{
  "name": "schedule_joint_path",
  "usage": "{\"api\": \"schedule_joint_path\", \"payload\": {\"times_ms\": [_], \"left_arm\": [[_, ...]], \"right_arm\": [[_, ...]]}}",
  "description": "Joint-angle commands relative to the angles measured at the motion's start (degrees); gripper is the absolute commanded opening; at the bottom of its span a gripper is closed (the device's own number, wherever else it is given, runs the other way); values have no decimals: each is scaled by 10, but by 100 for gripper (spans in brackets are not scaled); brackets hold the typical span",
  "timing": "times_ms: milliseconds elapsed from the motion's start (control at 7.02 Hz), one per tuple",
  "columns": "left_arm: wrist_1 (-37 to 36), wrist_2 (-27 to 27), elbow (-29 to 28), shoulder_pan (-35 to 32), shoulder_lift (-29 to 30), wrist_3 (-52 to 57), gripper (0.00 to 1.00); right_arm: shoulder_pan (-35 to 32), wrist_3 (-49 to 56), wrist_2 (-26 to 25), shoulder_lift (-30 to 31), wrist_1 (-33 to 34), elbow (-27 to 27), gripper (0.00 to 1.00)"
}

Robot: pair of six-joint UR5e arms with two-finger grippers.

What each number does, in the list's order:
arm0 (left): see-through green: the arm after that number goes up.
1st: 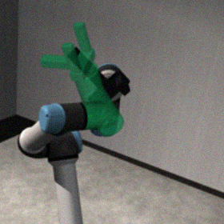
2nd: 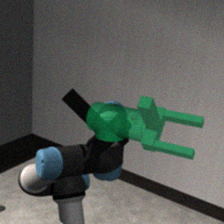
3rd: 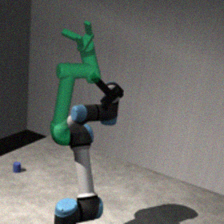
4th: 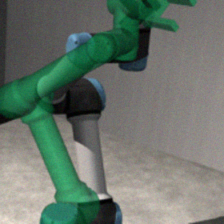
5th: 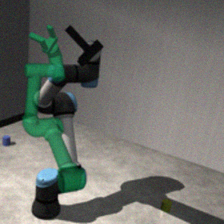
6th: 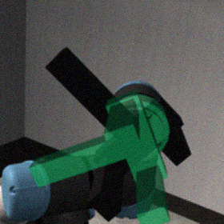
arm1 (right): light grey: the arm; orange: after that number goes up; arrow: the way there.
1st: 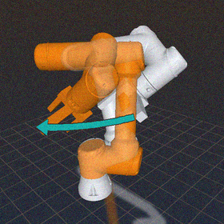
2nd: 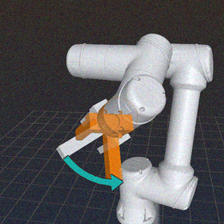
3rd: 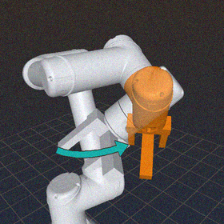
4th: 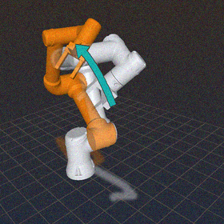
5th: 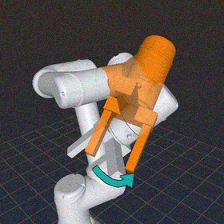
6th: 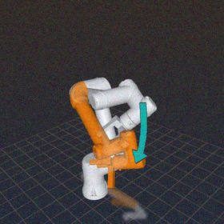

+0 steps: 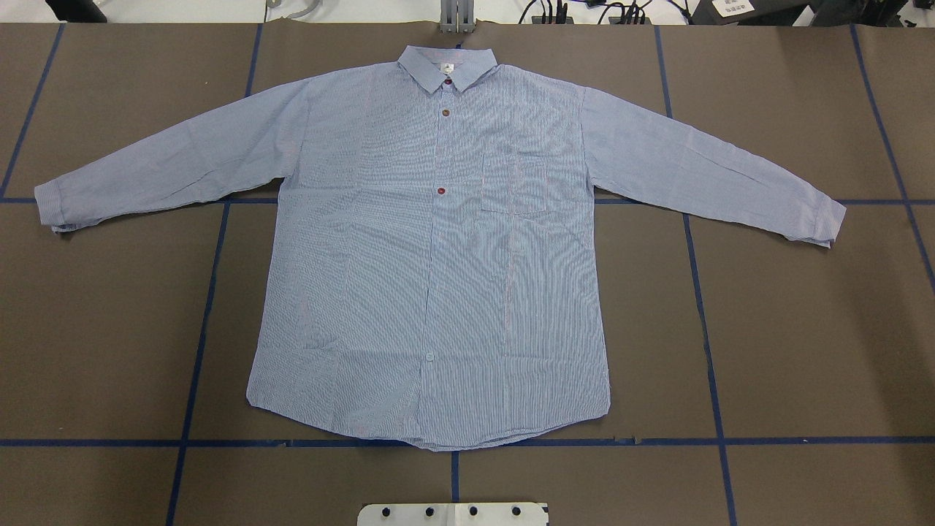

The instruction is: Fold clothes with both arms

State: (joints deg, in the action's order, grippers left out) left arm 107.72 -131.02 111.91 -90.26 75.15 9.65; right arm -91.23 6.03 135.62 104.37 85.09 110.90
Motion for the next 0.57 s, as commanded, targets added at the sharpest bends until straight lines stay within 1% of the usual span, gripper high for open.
{"api": "schedule_joint_path", "payload": {"times_ms": [0, 142, 285, 427], "left_arm": [[89, 42, -17, 1, 64, 0, 100], [90, 51, -40, 1, 98, -2, 100], [98, 51, -49, 1, 99, -2, 100], [98, 51, -44, 0, 98, -1, 100]], "right_arm": [[0, -38, 4, -70, 1, -13, 100], [0, -69, 3, -71, -5, -9, 100], [3, -67, 3, -66, -65, -26, 100], [29, -136, 4, -63, -130, -44, 100]]}}
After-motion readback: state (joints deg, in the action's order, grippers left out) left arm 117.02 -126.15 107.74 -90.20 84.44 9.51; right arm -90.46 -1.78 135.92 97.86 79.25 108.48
